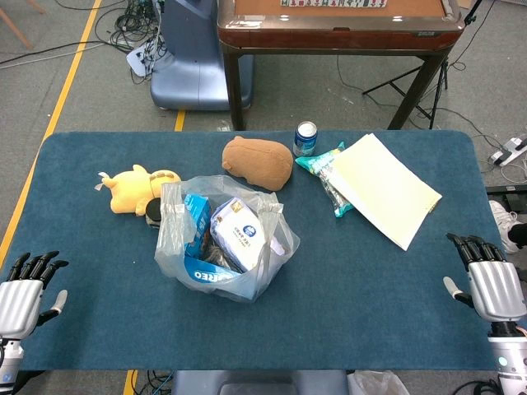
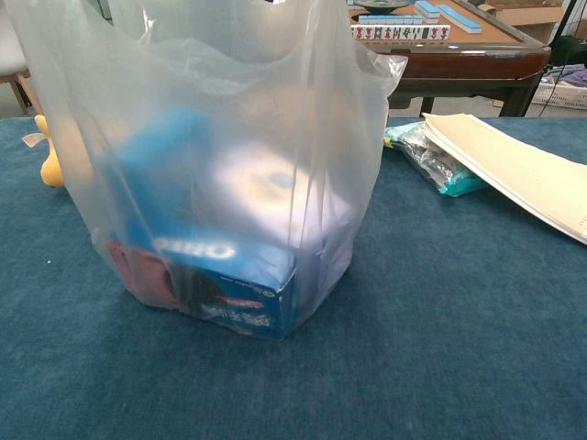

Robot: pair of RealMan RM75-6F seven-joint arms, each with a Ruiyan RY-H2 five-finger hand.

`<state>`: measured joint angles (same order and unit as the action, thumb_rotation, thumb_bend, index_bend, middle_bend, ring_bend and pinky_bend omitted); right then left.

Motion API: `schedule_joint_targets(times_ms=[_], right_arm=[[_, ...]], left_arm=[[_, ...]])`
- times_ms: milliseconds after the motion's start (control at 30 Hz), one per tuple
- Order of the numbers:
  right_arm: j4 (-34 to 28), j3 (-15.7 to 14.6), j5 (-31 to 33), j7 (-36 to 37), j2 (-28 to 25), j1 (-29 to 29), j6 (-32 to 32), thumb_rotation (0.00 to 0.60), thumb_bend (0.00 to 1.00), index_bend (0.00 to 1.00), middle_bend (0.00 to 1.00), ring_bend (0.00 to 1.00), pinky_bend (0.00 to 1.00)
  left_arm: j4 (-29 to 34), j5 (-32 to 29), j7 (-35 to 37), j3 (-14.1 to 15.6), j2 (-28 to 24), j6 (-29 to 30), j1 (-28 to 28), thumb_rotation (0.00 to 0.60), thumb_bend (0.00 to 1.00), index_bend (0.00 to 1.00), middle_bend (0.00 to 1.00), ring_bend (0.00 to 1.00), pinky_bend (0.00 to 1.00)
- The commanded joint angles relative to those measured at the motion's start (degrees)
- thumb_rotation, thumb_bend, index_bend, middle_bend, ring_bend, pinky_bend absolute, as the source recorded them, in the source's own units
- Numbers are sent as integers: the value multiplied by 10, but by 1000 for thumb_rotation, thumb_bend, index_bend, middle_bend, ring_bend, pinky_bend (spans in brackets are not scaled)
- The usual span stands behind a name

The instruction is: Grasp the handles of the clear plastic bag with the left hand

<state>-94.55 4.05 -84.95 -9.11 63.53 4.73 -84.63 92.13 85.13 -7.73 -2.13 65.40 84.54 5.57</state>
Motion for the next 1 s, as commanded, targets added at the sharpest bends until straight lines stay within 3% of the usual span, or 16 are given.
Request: schedule_joint_targets(times_ms=[33,433,900,933,1000], right_arm=[[0,0,0,0,0,0,1,600,236,170,251,164,259],[-4,1,-8,5,-9,-2,-9,600,236,170,251,164,259],[-14,3,-19,3,-21,-2,-18,600,236,170,251,164,259],[-14,3,-18,2,-21,-2,-19,600,236,170,251,163,259],[-16,4,-18,0,-22,-2,-19,600,236,170,251,164,259]], left_arm=[[-2,0,0,0,1,1,0,600,351,272,148,159,57],[-2,13,38,-5,-10,14,-1,600,351,263,148,159,58],[29,62,272,-33,-110,-69,89,595,295,162,148,142,57],[32,66,285,-35,-115,-75,97,574,281,156,148,140,57],[38,74,310,-40,-124,-91,116,431,255,145,148,136,57]])
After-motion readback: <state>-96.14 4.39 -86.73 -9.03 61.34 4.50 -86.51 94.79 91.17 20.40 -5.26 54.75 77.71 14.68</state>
